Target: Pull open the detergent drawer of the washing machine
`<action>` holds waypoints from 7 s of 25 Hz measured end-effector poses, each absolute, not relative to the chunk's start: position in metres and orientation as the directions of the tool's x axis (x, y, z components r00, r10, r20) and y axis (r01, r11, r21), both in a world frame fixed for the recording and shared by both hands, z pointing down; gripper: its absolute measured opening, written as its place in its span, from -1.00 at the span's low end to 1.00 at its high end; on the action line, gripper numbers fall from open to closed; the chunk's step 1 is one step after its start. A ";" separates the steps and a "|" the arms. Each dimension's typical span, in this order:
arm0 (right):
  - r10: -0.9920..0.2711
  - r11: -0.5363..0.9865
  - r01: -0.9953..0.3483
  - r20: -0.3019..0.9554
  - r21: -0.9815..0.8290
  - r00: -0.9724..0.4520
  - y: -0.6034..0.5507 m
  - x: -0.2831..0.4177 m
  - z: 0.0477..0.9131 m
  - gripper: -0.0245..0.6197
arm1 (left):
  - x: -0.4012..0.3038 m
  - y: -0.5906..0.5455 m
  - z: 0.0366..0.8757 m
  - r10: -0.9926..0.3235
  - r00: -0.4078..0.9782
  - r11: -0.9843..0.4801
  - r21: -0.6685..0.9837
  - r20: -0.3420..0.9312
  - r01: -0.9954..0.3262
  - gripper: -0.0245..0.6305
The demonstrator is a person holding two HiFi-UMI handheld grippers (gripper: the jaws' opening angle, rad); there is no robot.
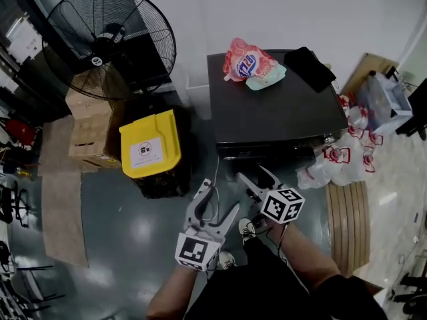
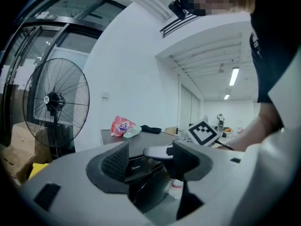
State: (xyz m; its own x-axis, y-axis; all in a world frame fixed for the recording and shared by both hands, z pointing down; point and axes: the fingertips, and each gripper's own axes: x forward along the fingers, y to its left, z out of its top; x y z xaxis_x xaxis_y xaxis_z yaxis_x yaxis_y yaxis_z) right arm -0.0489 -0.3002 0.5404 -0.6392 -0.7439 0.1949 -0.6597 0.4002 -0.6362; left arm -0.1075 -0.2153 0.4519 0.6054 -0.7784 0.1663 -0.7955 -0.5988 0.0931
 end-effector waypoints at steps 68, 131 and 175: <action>-0.779 -0.086 -0.200 0.191 -0.976 -0.598 -0.406 -0.046 0.688 0.57 | -0.092 -0.298 0.524 -0.738 0.612 -0.570 0.221 0.285 -0.791 -0.12; -0.744 0.176 -0.484 0.206 -0.857 -0.635 -0.204 -0.054 0.642 0.17 | -0.114 -0.110 0.495 -0.716 0.662 -0.640 0.171 0.221 -0.749 -0.12; -0.694 0.719 -0.694 0.056 0.017 -0.718 0.083 0.092 0.392 -0.92 | 0.033 0.114 0.443 -0.804 0.567 -0.554 0.118 0.182 -0.824 -0.91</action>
State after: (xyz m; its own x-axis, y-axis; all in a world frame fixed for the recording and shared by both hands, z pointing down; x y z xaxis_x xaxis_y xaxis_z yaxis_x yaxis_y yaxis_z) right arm 0.0917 0.0833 0.3920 -0.7177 -0.6941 0.0560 -0.6944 0.7194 0.0172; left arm 0.0326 0.1140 0.4434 0.5666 -0.8036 0.1821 -0.8240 -0.5542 0.1179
